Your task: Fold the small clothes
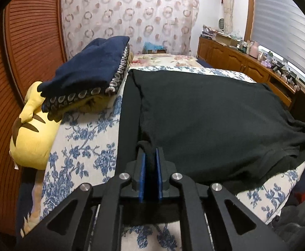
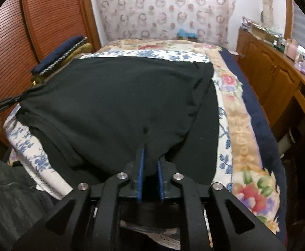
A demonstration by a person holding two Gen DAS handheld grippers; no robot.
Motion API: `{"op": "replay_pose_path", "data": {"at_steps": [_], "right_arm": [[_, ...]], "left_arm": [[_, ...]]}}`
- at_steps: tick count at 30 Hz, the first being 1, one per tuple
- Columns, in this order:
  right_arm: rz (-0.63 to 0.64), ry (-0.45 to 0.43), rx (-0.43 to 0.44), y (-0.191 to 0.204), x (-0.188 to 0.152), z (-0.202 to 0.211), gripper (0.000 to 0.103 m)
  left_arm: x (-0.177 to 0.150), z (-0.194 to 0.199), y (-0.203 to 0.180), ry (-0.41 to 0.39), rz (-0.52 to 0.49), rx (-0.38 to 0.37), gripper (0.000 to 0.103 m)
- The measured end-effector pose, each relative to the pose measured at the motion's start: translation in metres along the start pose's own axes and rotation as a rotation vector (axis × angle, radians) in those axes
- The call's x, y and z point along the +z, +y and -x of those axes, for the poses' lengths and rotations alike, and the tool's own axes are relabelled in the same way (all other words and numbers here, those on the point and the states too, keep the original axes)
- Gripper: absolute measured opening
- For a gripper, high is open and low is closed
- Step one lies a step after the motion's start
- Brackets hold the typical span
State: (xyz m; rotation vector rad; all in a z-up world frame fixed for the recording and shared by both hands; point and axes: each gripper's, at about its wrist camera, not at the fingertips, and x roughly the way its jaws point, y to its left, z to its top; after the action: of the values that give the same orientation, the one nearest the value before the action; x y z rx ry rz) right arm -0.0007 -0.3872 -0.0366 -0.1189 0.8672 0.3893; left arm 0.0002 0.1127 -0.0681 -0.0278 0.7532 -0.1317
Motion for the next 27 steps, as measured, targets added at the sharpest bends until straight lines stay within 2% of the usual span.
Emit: {"op": "replay_pose_path", "data": {"at_steps": [2,6,7,11,12,14,16,18,23,27], "right_arm": [[0.005,-0.016,-0.016,-0.001,0.002,0.006,0.013],[0.023,-0.045,-0.045,-0.001,0.01,0.014,0.016],[0.032,-0.055,-0.05,0.0,0.012,0.016,0.017],[0.06,-0.088,-0.072,0.006,0.024,0.017,0.023],[0.067,-0.095,-0.074,0.009,0.028,0.016,0.024],[0.082,-0.109,-0.081,0.015,0.034,0.012,0.035],[0.09,-0.123,-0.08,0.021,0.039,0.006,0.043],[0.089,-0.129,-0.055,0.028,0.042,-0.005,0.043],[0.099,-0.08,0.01,0.048,0.048,-0.048,0.043],[0.113,-0.06,0.044,0.062,0.047,-0.066,0.044]], "left_arm": [[-0.002,0.002,0.001,-0.001,-0.005,0.014,0.018],[-0.003,0.005,0.005,-0.002,-0.006,0.035,0.029],[-0.003,0.006,0.005,-0.002,-0.006,0.035,0.034],[-0.003,0.007,0.008,0.006,-0.003,0.037,0.043],[-0.002,0.007,0.008,0.005,-0.005,0.041,0.044],[-0.003,0.006,0.01,0.005,0.0,0.044,0.046],[-0.003,0.004,0.012,0.007,0.01,0.049,0.046],[-0.004,0.003,0.014,0.008,0.015,0.056,0.046],[-0.007,-0.004,0.018,0.029,0.033,0.026,0.047],[-0.01,-0.01,0.018,0.052,0.023,0.038,0.048]]}}
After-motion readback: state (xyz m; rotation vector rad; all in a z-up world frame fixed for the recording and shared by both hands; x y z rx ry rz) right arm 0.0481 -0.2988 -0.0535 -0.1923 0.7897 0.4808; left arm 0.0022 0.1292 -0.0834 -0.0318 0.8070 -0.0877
